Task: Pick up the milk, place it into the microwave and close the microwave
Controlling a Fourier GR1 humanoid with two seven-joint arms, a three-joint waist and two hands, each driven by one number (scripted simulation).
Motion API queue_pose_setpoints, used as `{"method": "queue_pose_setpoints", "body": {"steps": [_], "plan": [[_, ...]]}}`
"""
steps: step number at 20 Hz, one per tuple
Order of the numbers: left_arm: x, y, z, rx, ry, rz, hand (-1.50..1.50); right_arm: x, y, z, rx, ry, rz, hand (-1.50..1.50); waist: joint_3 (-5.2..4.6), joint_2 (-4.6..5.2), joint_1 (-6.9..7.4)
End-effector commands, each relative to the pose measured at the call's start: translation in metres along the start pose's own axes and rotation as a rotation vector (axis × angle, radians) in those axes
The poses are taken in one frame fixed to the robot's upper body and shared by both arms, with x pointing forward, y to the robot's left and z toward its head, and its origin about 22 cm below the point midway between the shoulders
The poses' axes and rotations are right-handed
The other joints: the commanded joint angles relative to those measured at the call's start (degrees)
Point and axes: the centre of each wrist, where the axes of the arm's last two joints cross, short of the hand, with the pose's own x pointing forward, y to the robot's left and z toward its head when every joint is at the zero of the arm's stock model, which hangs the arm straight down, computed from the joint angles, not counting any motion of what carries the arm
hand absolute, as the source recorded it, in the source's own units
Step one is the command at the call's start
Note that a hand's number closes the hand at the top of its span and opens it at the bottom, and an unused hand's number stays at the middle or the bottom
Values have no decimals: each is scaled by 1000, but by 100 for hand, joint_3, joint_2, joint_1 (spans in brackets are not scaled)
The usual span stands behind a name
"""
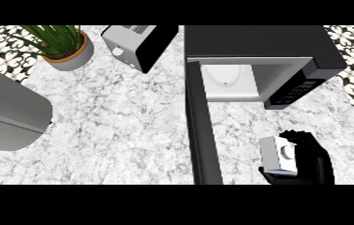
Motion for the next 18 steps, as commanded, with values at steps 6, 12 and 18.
{"method": "queue_pose_setpoints", "body": {"steps": [6,12,18], "plan": [[8,-9,7,24,-7,26,-150,35,50,-34,-9,-25,45,150,6,18,89],[7,12,-10,9,-11,23,-150,16,68,-87,-4,19,74,150,8,38,112],[14,24,3,23,-13,11,-150,-22,89,-89,-9,72,220,150,11,42,165]]}}
